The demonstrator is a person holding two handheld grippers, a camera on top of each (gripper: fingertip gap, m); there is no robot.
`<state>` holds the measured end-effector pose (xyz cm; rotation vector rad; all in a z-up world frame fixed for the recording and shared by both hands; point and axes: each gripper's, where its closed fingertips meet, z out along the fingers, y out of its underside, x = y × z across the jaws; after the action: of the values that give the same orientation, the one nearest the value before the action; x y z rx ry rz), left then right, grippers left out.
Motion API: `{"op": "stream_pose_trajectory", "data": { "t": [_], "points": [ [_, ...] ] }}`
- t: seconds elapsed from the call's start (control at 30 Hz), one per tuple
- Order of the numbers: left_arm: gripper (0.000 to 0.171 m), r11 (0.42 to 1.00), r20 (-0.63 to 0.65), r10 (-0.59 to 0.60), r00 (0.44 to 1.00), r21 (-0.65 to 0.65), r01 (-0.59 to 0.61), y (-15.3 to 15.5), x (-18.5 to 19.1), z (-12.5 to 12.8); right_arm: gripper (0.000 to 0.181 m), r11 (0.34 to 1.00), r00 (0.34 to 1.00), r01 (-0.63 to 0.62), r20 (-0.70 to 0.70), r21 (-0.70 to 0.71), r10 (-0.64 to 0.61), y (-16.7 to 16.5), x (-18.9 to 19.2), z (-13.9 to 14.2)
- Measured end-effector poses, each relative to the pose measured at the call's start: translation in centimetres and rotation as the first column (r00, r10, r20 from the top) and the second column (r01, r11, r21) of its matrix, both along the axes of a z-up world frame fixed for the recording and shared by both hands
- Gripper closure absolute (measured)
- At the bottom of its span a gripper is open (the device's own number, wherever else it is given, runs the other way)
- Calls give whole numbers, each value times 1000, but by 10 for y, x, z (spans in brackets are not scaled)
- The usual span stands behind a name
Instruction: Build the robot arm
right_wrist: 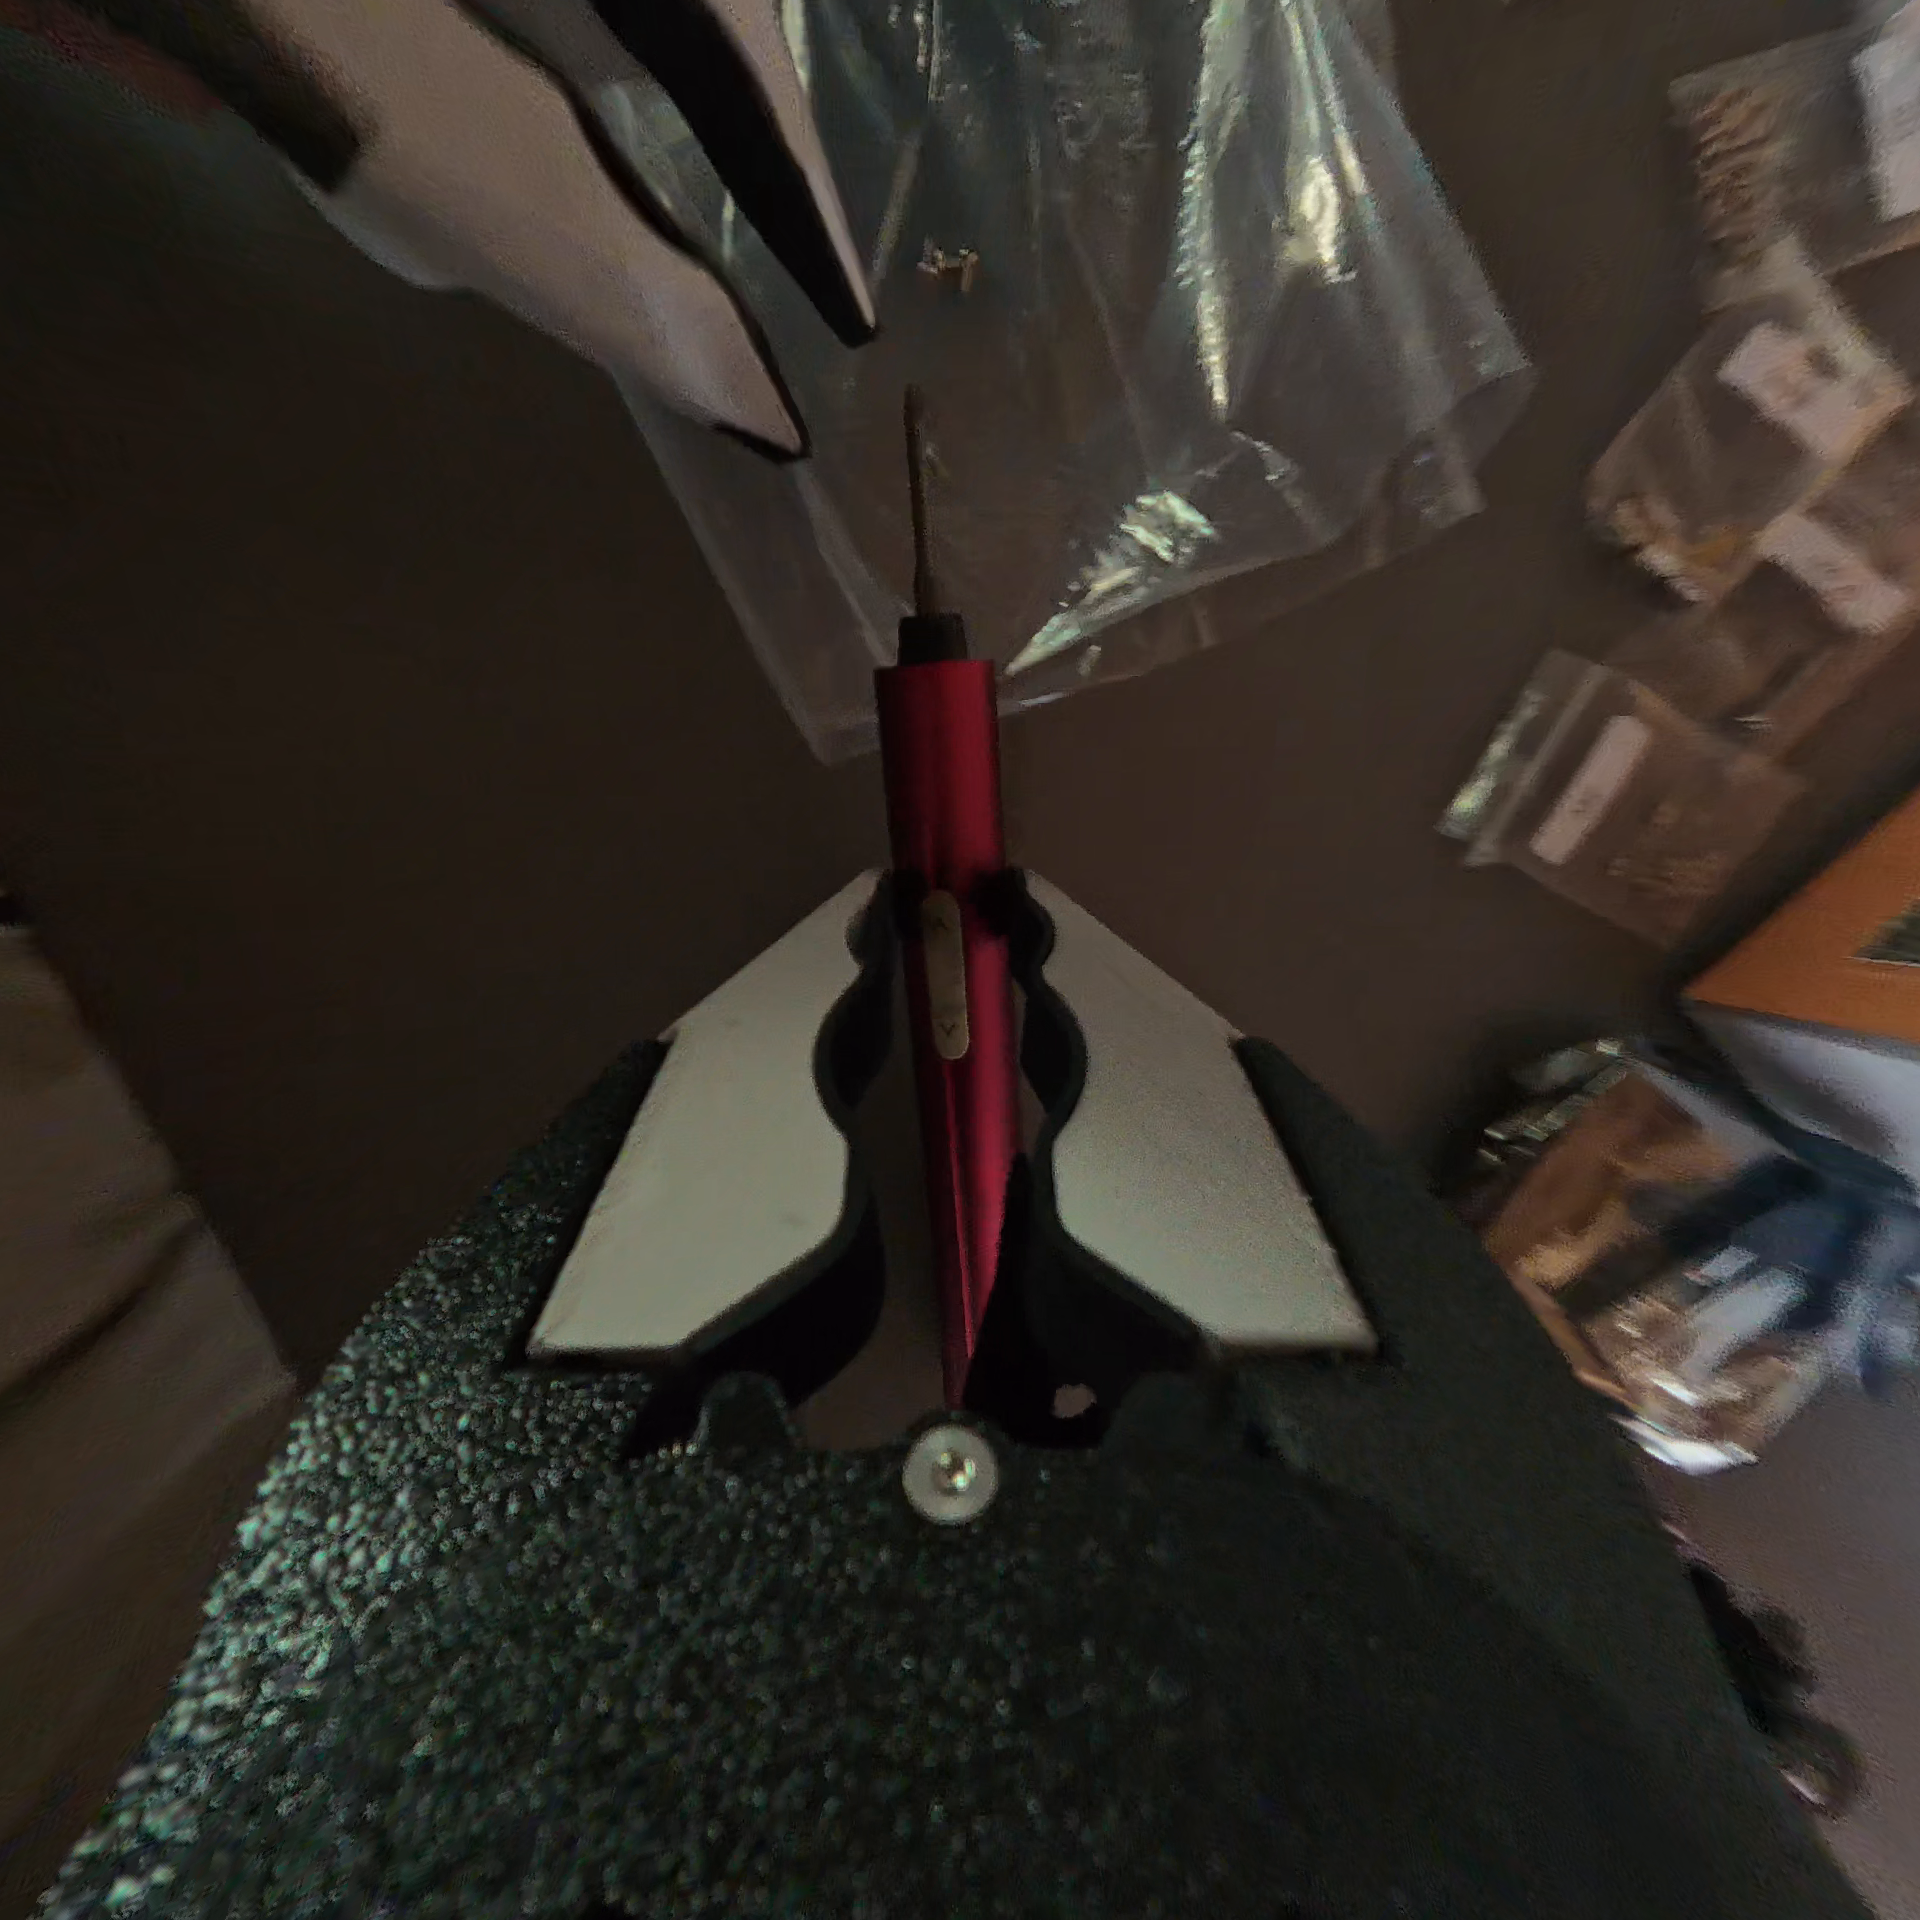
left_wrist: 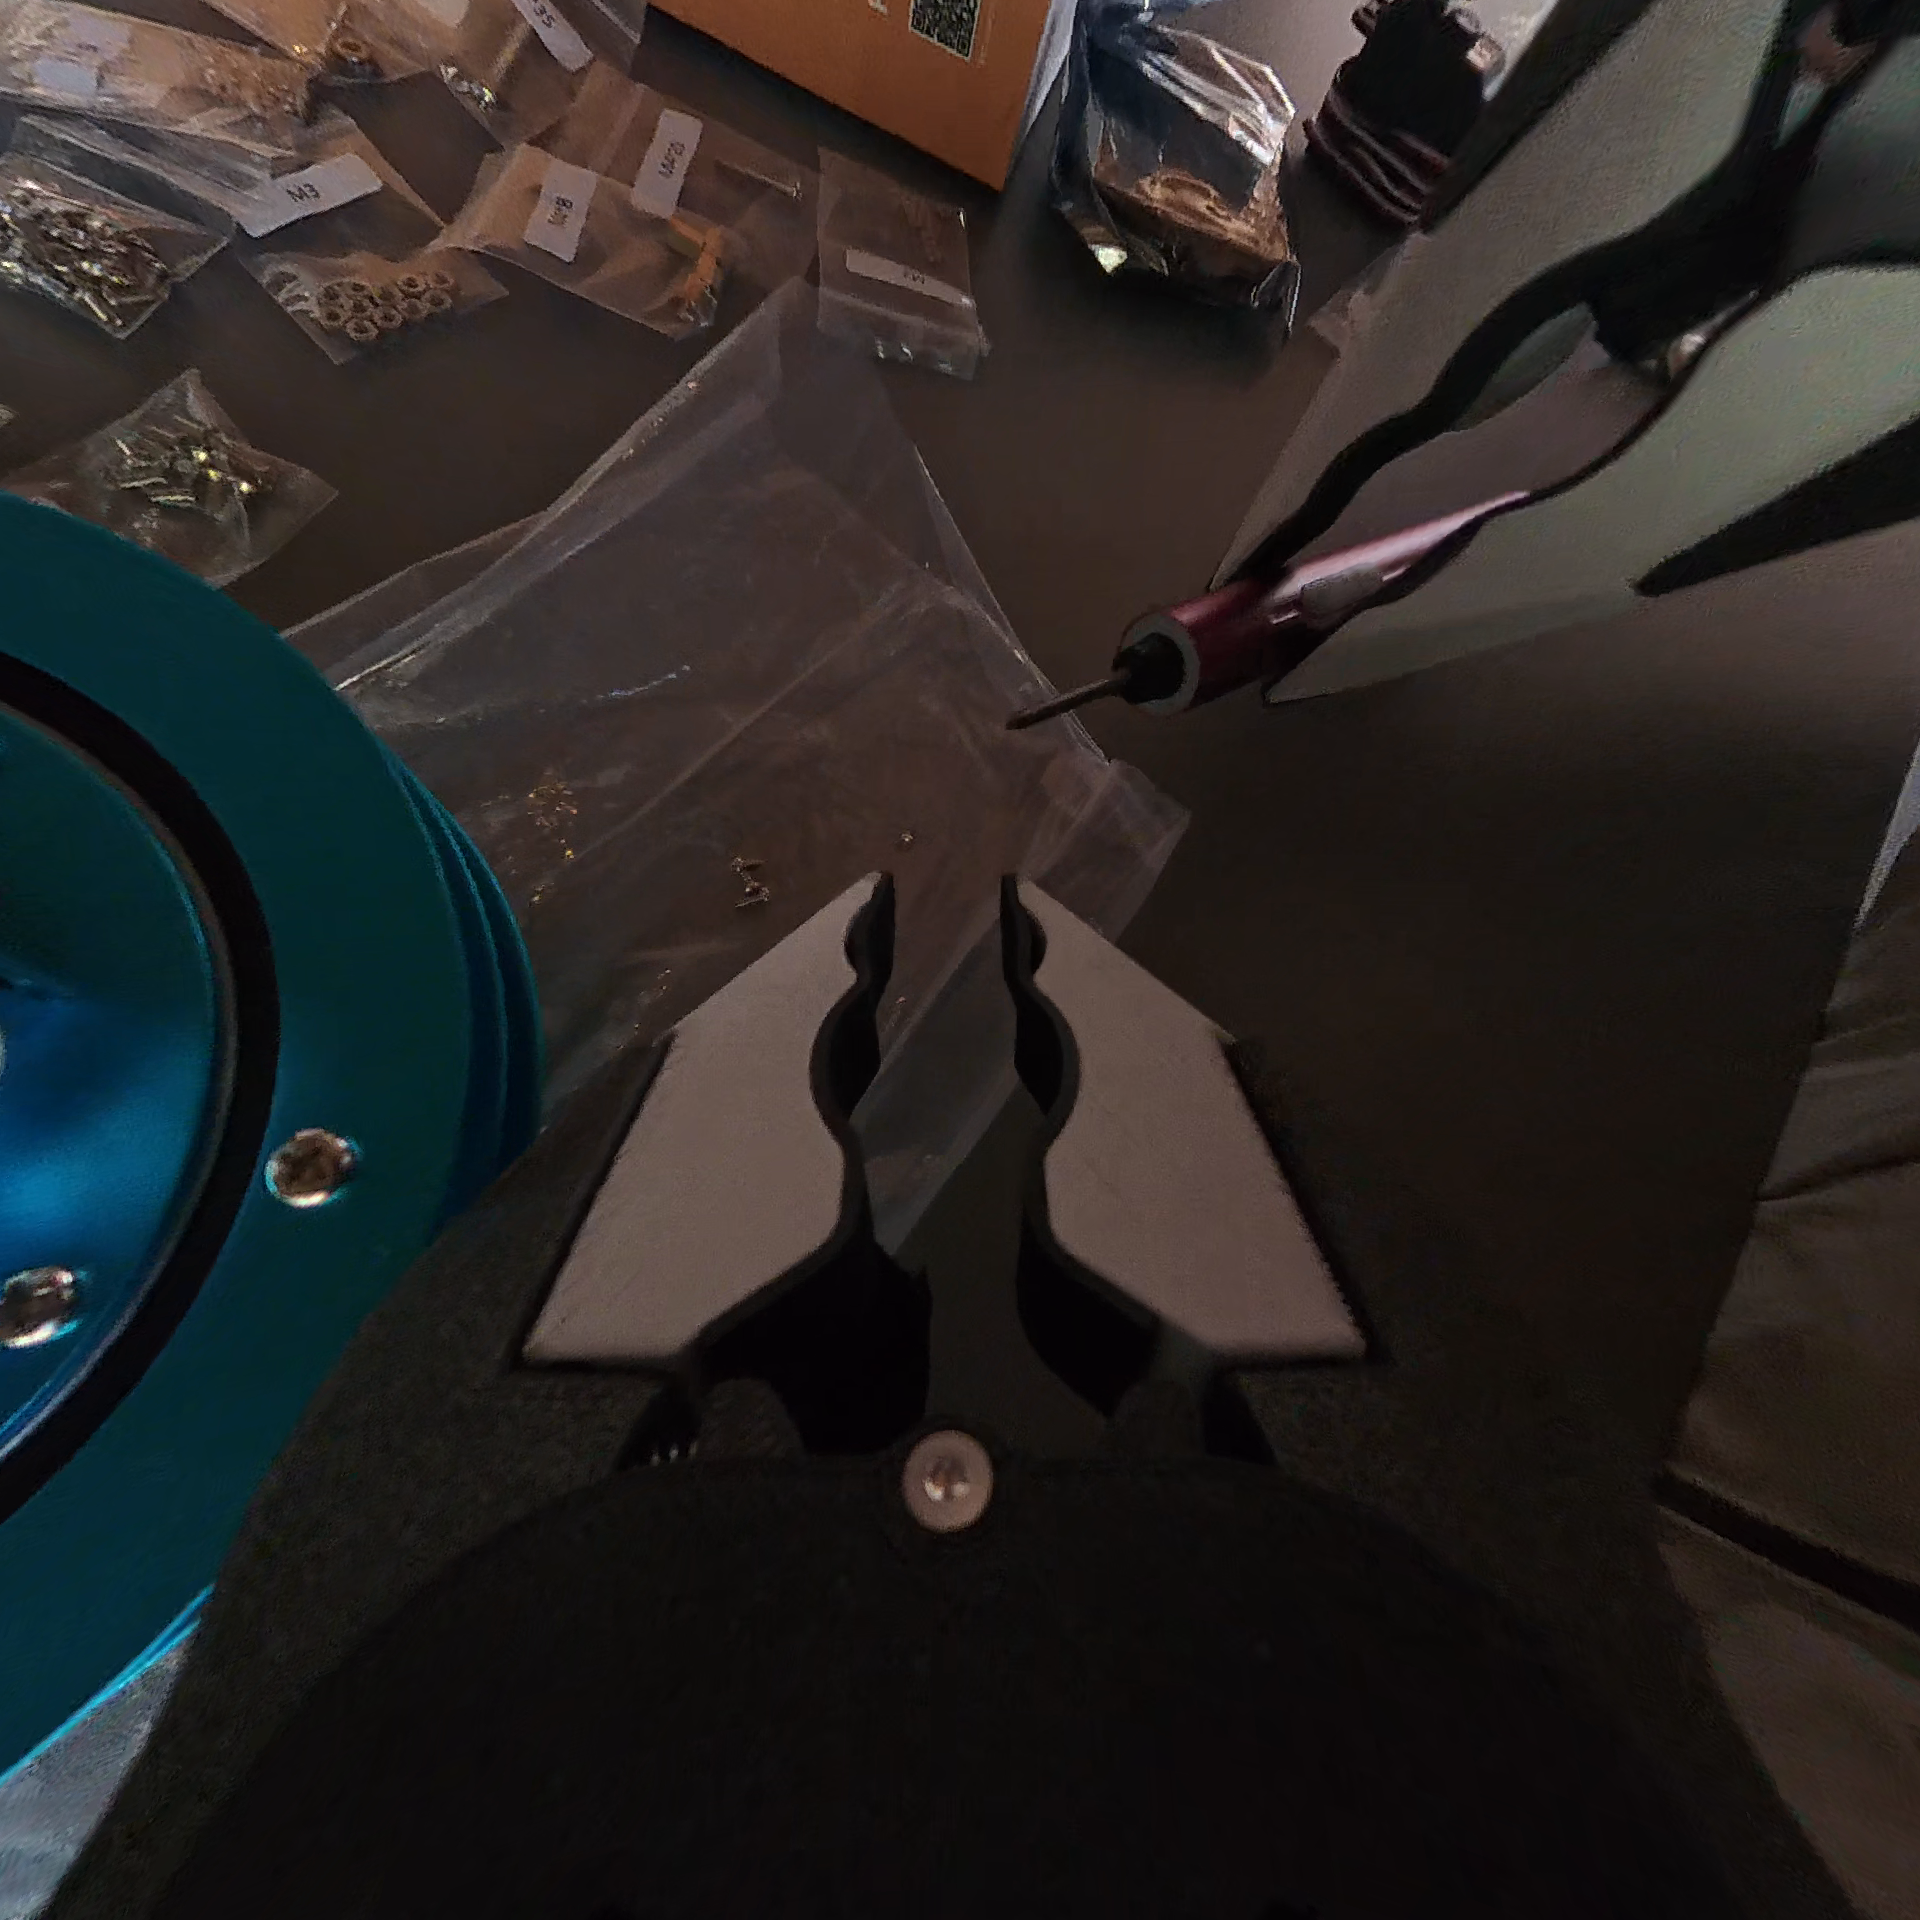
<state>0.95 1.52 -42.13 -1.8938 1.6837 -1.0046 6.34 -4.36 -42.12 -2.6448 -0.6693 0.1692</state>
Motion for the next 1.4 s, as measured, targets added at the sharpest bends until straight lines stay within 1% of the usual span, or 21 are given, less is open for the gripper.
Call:
{"op": "stream_pose_trajectory", "data": {
  "t": [0.07,0.1,0.2,0.23,0.3,0.4,0.5,0.57,0.63,0.67,0.77,0.8,0.83,0.87,0.93,1.0,1.03,1.1,1.17,1.27,1.4],
  "points": [
    [153,1000,-3,-29,1000,5,29,-6,-2,0,162,997,994,15,-104,-77,-23,-1,-12,-2],
    [153,999,-5,-40,999,10,40,-8,-4,1,163,994,993,24,-115,-109,-37,-1,-16,-3],
    [152,998,-18,-47,999,34,48,-9,-10,0,162,978,992,81,-76,-192,-98,1,-17,-10],
    [152,998,-27,-52,998,35,53,-10,-13,-2,163,965,989,101,-79,-242,-123,-1,-19,-12],
    [153,997,-48,-69,996,21,70,-14,-17,-7,163,943,987,111,-73,-315,-141,-5,-22,-17],
    [151,996,-58,-88,994,-11,87,-21,-20,-12,162,918,986,128,-47,-374,-157,-8,-21,-18],
    [151,996,-36,-83,996,-33,82,-21,-19,-8,163,894,986,122,-50,-431,-159,-9,-22,-18],
    [149,996,-4,-75,997,-54,75,-21,-15,-1,163,886,993,91,-30,-455,-118,-8,-22,-18],
    [142,996,10,-62,998,-68,63,-19,-9,2,163,881,997,60,-14,-469,-76,-9,-21,-18],
    [135,996,12,-55,998,-68,56,-18,-7,2,162,882,998,44,-14,-469,-57,-9,-21,-18],
    [119,998,7,-43,999,-55,44,-14,2,0,162,895,998,10,-53,-446,-37,-9,-21,-18],
    [114,998,4,-44,999,-53,45,-14,5,-1,158,903,996,2,-75,-430,-38,-9,-21,-17],
    [111,997,6,-48,999,-52,48,-14,8,-1,154,913,995,-2,-94,-408,-40,-8,-21,-16],
    [109,997,10,-55,998,-52,56,-15,10,-1,154,927,993,0,-106,-374,-42,-6,-19,-14],
    [109,995,17,-78,997,-52,79,-19,13,-1,155,966,991,-4,-128,-258,-30,3,-15,-7],
    [109,994,7,-100,995,-34,100,-20,12,-2,155,995,990,-4,-143,-95,-9,18,-14,3],
    [109,995,0,-101,995,-15,101,-18,11,-2,156,1000,987,-14,-163,-23,11,23,-19,8],
    [109,994,-6,-104,995,13,104,-15,9,-2,155,998,975,-35,-217,56,47,26,-35,9],
    [110,992,5,-122,993,11,122,-15,10,0,155,997,983,-18,-180,81,32,27,-36,-1],
    [102,987,14,-159,987,-11,159,-20,14,0,159,998,992,-15,-125,67,24,25,-33,-18],
    [101,981,-15,-195,981,-20,195,-24,15,-8,161,998,986,24,-166,56,-15,25,-32,-19]
  ]
}}
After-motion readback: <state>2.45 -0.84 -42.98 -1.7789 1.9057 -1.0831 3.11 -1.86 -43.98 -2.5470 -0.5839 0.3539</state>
